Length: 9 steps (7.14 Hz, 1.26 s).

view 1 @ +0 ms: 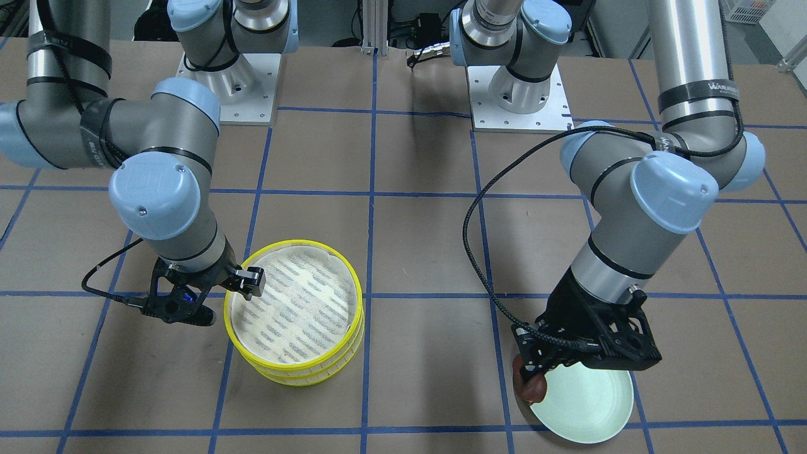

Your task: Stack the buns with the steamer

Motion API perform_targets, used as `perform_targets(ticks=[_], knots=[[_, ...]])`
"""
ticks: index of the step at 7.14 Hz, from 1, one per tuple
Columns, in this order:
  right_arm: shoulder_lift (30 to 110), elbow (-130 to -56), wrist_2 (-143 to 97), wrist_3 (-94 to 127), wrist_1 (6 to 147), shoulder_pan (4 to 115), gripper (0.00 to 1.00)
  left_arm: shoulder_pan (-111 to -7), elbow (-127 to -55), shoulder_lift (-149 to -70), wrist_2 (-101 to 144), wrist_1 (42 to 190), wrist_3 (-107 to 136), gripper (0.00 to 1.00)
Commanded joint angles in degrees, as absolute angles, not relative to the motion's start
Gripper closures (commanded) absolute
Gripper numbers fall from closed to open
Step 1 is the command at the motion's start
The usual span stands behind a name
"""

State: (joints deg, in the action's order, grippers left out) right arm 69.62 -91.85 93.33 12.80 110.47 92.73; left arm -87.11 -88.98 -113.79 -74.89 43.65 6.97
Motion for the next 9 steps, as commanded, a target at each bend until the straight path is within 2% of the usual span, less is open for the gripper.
perform_targets(ticks=[1, 3, 4, 5, 6, 7, 8, 9], knots=[[76.3, -91.5, 92.9, 12.4, 109.1, 92.5, 0.21, -92.6, -88.8, -112.7, -72.3, 43.0, 28.7, 1.0], [84.9, -91.4, 90.5, 10.0, 105.0, 92.4, 0.21, -99.5, -88.9, -113.6, -72.4, 42.4, 43.2, 1.0], [87.7, -91.4, 90.0, 8.0, 101.8, 92.4, 0.27, -102.5, -89.4, -114.6, -71.4, 40.4, 49.5, 1.0], [91.2, -91.4, 90.0, 7.3, 96.4, 92.5, 0.64, -104.5, -90.3, -115.2, -67.3, 37.4, 54.6, 1.0], [92.5, -91.4, 89.9, 3.6, 94.2, 92.4, 0.63, -106.1, -90.7, -115.6, -67.0, 36.9, 56.9, 1.0], [92.6, -91.3, 89.9, 1.1, 94.1, 92.4, 0.55, -107.4, -90.9, -116.3, -67.0, 37.0, 57.2, 0.79], [92.5, -91.4, 89.9, 0.6, 94.1, 92.5, 0.29, -108.2, -92.0, -116.5, -67.0, 37.0, 57.7, 0.24], [92.5, -91.4, 90.7, -1.4, 95.1, 92.5, 0.0, -108.2, -92.6, -116.6, -66.9, 36.9, 58.3, 0.0]])
